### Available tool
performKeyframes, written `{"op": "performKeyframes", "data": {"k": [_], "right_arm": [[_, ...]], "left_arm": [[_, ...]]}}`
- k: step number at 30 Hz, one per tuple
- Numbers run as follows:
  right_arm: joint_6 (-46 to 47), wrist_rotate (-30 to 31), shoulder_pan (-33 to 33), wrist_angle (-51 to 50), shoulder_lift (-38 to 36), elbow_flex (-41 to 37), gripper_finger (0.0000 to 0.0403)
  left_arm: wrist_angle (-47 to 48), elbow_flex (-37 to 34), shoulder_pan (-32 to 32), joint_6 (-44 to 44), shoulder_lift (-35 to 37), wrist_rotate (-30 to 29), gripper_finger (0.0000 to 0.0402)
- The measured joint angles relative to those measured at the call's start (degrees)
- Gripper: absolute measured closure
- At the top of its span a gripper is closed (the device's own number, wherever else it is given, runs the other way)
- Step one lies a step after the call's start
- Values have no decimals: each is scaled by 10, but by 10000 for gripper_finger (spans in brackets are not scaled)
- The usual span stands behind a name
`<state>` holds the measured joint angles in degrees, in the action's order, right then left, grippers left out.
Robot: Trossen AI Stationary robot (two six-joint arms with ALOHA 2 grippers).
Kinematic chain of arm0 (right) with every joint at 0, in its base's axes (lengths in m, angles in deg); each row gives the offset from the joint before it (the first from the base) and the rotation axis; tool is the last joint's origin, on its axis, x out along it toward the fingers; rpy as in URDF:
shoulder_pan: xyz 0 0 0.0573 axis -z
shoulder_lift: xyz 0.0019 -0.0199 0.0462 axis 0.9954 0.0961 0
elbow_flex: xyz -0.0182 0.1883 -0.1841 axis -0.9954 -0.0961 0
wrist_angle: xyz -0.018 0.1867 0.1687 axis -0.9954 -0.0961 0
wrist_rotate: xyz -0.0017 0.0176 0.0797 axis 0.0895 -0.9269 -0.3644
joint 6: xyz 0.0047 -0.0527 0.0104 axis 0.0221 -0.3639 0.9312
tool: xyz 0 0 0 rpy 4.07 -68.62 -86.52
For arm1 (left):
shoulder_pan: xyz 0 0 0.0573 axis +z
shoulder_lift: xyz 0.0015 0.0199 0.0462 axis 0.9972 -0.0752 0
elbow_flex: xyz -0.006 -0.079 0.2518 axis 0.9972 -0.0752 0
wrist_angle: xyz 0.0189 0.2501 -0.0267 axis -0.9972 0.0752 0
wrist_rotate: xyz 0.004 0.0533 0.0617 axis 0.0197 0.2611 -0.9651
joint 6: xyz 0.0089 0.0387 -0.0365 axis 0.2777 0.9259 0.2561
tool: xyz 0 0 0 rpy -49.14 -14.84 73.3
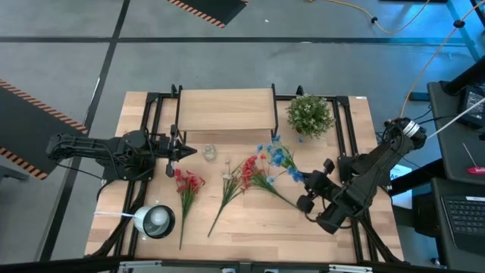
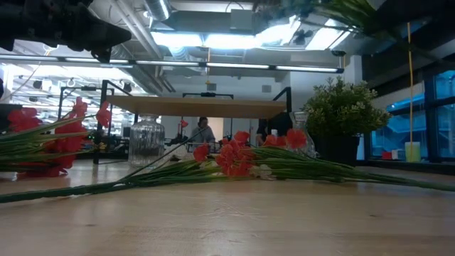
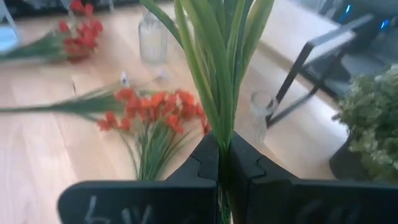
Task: Pick and place flowers into a vace then onto a shelf
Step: Put the blue flowers into the right transparent vase
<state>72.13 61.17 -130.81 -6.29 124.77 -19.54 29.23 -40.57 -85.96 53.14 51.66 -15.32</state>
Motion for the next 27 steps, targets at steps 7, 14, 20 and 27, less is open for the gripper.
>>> {"op": "performKeyframes", "data": {"k": [7,14,20,27], "right_arm": [[-63,32,-5,98,-83,-92,397],[-334,16,-4,335,-198,-175,397],[-549,-66,37,504,-313,-242,397],[-730,-188,122,707,-391,-344,397]], "left_arm": [[0,0,0,0,0,-1,398],[0,0,0,0,0,-2,398],[0,0,0,9,0,-3,398],[0,0,0,20,0,-3,398]]}}
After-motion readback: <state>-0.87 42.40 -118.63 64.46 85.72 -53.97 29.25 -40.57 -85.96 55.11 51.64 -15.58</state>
